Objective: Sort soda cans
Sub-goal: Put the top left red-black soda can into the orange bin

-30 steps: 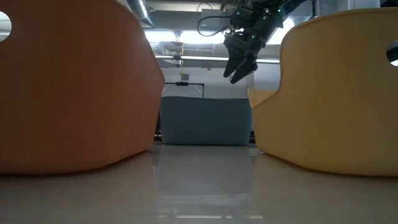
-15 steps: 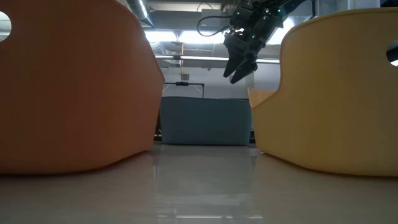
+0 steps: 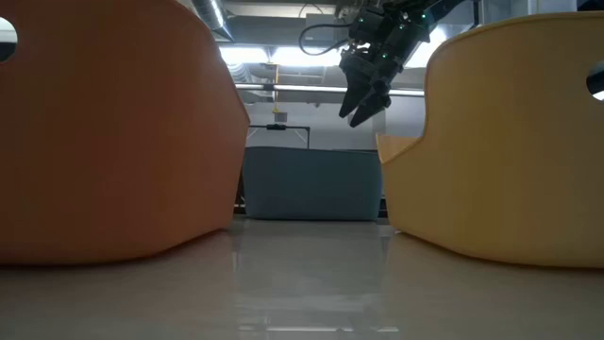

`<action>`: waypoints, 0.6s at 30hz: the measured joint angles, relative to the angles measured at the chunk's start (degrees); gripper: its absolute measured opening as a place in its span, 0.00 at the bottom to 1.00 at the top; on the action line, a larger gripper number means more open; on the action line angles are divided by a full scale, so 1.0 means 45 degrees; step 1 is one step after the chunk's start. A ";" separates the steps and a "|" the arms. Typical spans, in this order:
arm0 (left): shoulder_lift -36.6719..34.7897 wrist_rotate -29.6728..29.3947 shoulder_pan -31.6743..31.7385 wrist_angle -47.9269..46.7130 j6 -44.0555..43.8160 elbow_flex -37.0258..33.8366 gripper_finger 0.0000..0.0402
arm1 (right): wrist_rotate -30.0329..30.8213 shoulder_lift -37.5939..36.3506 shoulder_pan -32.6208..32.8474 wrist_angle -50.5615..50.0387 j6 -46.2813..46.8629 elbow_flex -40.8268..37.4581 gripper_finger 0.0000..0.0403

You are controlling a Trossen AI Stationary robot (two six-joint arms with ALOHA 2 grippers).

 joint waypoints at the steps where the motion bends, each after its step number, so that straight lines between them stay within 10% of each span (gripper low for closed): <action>1: -0.0013 -0.0019 -0.0034 0.0000 -0.0012 0.0000 0.74 | 0.0000 0.0000 0.0000 -0.0002 0.0001 0.0000 0.88; 18: -0.2040 -0.0109 -0.2279 -0.1673 -0.0304 0.2545 0.74 | -0.0006 0.0000 0.0393 -0.0511 0.0238 0.0000 0.88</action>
